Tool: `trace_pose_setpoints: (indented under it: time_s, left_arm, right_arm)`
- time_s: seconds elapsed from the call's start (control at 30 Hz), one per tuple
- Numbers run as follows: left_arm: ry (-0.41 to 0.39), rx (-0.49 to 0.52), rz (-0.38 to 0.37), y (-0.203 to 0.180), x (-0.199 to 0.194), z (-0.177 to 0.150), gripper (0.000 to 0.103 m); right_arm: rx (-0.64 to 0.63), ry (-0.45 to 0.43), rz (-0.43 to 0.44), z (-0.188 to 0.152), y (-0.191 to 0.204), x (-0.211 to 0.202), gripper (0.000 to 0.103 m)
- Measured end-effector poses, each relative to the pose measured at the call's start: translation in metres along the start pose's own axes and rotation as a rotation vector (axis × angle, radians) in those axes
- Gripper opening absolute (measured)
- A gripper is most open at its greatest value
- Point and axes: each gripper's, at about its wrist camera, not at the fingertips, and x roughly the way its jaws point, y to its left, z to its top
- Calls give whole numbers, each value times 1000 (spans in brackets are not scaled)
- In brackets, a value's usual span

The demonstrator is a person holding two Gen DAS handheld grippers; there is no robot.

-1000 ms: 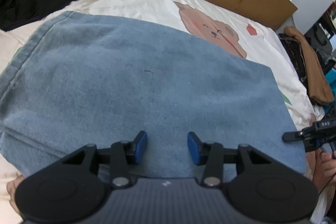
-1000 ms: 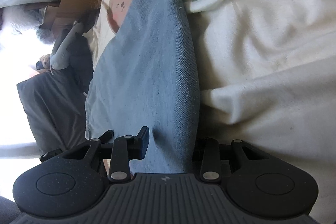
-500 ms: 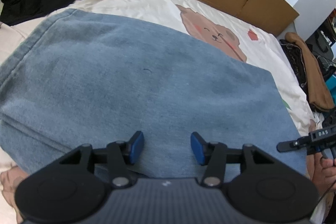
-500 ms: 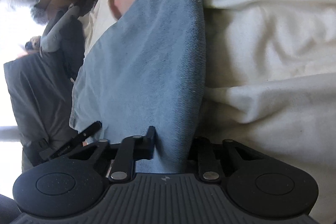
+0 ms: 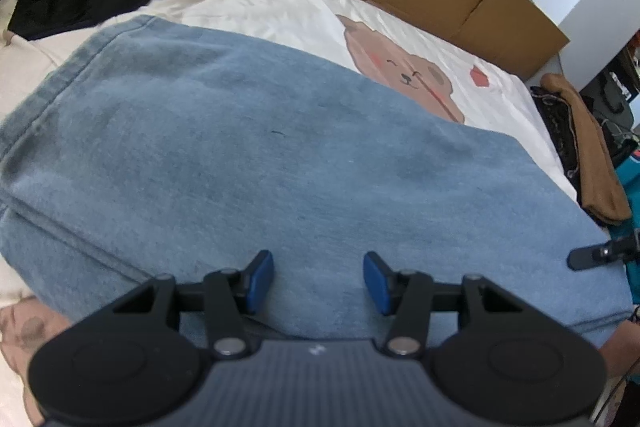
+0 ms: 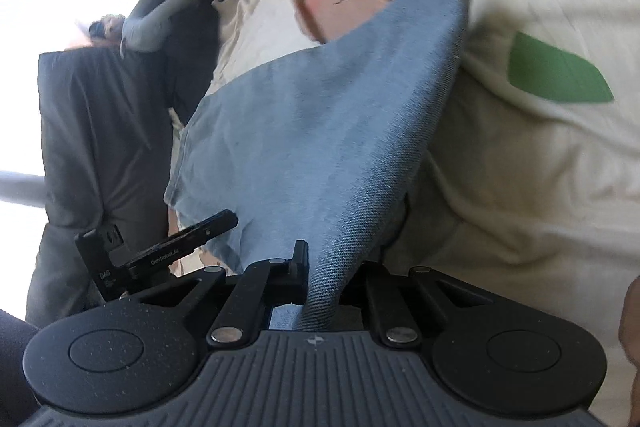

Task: Fold clothes
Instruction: 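Close the left tool on the pants edge while the right tool holds its edge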

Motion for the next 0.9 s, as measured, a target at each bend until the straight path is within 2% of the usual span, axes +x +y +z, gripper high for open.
trace_pose_setpoints:
  time_s: [0.3, 0.43, 0.67, 0.8, 0.87, 0.9]
  left_arm:
    - [-11, -7, -26, -1, -6, 2, 53]
    - [-11, 23, -51, -8, -7, 3, 53]
    - [23, 48, -164, -26, 1, 0, 52]
    - [51, 83, -242, -42, 7, 1, 48]
    - [62, 120, -271, -53, 9, 1, 44]
    - [67, 141, -282, -59, 9, 2, 37]
  right_arm:
    - [88, 15, 17, 16, 11, -16, 5]
    - [65, 9, 7, 22, 17, -26, 5]
    - [26, -4, -68, 33, 11, -53, 5]
    - [9, 6, -124, 45, 6, -73, 4]
    - [-16, 32, -154, 52, 6, -80, 4]
    - [-32, 47, -167, 56, 6, -83, 5]
